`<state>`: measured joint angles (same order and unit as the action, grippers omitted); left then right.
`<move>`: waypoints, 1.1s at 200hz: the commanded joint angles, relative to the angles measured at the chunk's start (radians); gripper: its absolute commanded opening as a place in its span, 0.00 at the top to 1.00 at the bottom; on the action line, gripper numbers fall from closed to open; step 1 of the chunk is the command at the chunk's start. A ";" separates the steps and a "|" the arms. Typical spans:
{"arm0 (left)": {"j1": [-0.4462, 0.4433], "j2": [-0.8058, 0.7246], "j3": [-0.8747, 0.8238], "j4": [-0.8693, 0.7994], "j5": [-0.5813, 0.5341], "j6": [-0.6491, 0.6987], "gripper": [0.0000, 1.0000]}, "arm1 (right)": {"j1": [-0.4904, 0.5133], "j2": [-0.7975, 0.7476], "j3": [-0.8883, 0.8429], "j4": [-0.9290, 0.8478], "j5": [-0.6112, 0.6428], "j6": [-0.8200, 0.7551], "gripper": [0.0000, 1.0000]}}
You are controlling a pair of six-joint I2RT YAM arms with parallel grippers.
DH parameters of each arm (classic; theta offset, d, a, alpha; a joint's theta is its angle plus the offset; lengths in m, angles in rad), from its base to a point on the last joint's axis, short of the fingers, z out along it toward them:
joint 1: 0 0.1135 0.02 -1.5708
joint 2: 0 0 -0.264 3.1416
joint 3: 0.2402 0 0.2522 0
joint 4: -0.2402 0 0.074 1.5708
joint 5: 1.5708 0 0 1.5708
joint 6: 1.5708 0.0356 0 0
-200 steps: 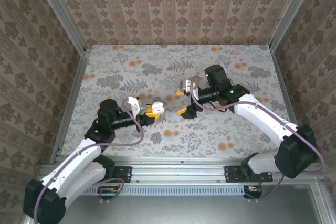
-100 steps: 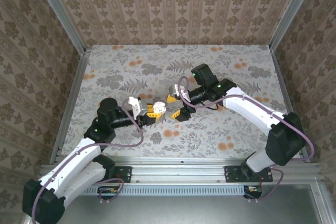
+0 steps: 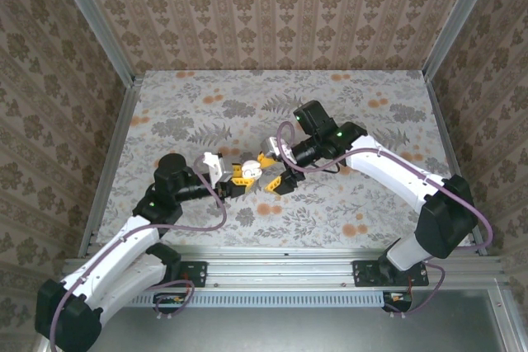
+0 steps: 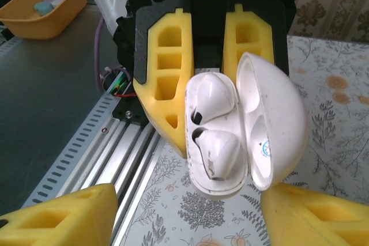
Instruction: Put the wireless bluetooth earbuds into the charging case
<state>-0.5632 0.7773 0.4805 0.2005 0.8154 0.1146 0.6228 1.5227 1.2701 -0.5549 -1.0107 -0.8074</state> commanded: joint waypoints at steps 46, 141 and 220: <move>-0.006 0.000 0.038 -0.029 -0.013 0.037 0.86 | -0.004 -0.067 0.014 -0.003 -0.061 -0.027 0.41; -0.007 0.013 0.043 -0.013 0.008 0.036 0.86 | -0.022 -0.153 -0.072 0.109 0.067 0.028 0.46; -0.012 0.016 0.038 -0.002 0.011 0.033 0.86 | 0.013 -0.055 -0.009 0.099 0.050 -0.004 0.49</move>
<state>-0.5682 0.7948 0.4942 0.1711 0.8013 0.1356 0.6155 1.4456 1.2171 -0.4412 -0.9489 -0.7826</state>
